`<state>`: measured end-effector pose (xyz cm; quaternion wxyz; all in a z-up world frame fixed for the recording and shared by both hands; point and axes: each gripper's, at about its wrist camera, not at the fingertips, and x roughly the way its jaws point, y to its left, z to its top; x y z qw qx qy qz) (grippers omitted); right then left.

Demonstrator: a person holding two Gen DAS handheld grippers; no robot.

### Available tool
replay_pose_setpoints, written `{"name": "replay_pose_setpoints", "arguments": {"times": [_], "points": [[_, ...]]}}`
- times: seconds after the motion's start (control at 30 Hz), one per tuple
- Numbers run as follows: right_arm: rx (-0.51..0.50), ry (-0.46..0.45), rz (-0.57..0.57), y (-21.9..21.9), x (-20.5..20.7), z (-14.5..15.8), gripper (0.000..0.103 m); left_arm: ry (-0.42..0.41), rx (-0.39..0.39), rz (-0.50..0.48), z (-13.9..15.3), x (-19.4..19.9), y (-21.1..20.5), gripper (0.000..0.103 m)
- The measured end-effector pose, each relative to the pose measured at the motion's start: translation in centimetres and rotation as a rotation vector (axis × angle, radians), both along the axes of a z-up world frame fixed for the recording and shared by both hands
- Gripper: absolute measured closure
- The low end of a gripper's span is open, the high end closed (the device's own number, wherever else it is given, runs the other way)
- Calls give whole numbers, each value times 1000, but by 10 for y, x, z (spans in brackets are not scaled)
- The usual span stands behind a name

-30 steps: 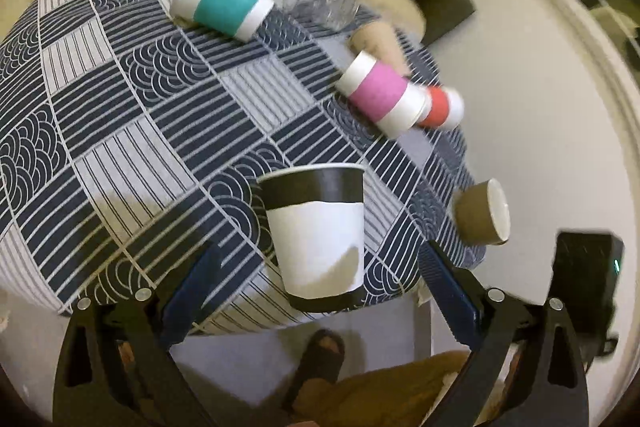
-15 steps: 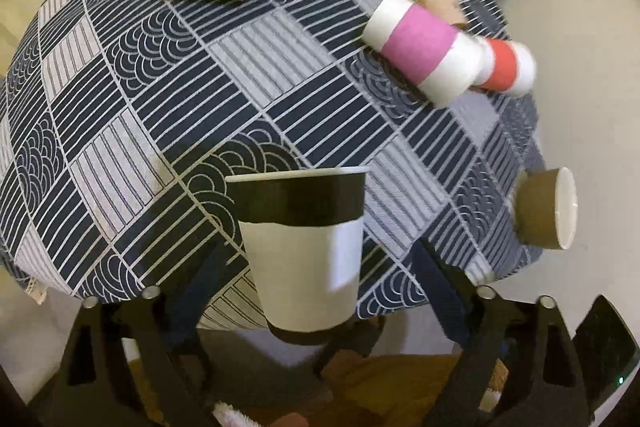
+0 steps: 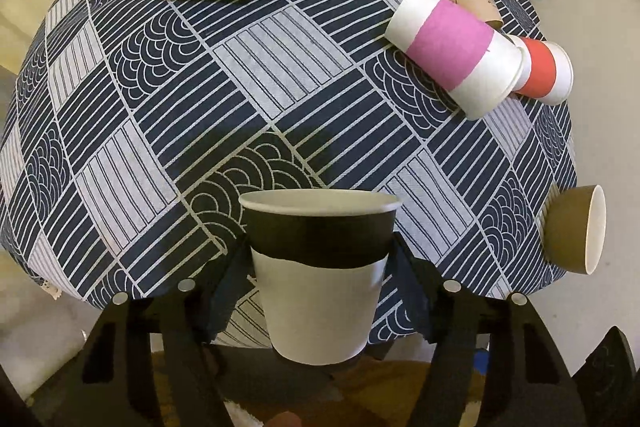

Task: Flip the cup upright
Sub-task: 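Open and withdraw the right gripper while the left gripper carries the upright cup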

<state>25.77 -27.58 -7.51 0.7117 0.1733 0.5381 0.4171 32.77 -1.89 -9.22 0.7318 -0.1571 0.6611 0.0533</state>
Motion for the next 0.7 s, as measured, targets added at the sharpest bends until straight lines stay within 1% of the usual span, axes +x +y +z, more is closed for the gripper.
{"name": "replay_pose_setpoints", "arguments": {"times": [0.17, 0.23, 0.27, 0.37, 0.43, 0.47, 0.53, 0.63, 0.67, 0.7], "points": [[3, -18, -7, -2, 0, 2, 28, -31, 5, -4, 6, -2, 0, 37], [3, -27, -10, -3, 0, 3, 28, -84, 15, -2, 16, -9, 3, 37], [9, -29, -11, -3, -1, 4, 28, -101, 12, -4, 19, -9, 2, 37], [19, -37, -8, -4, -1, 6, 28, -187, 2, -5, 32, -22, 3, 37], [16, -48, -5, -3, -2, 7, 28, -262, -31, -2, 40, -33, 7, 37], [13, -55, -6, -3, -3, 7, 28, -315, -43, -6, 45, -40, 6, 37], [5, -67, -10, -3, -3, 8, 28, -402, -24, -19, 51, -51, 2, 37], [-5, -68, -8, -3, -3, 7, 28, -571, 15, -31, 63, -73, -3, 37], [-6, -66, -14, -4, -2, 6, 28, -632, 43, -41, 65, -83, -7, 37], [-7, -64, -16, -4, -1, 5, 28, -670, 45, -47, 66, -88, -9, 37]]}}
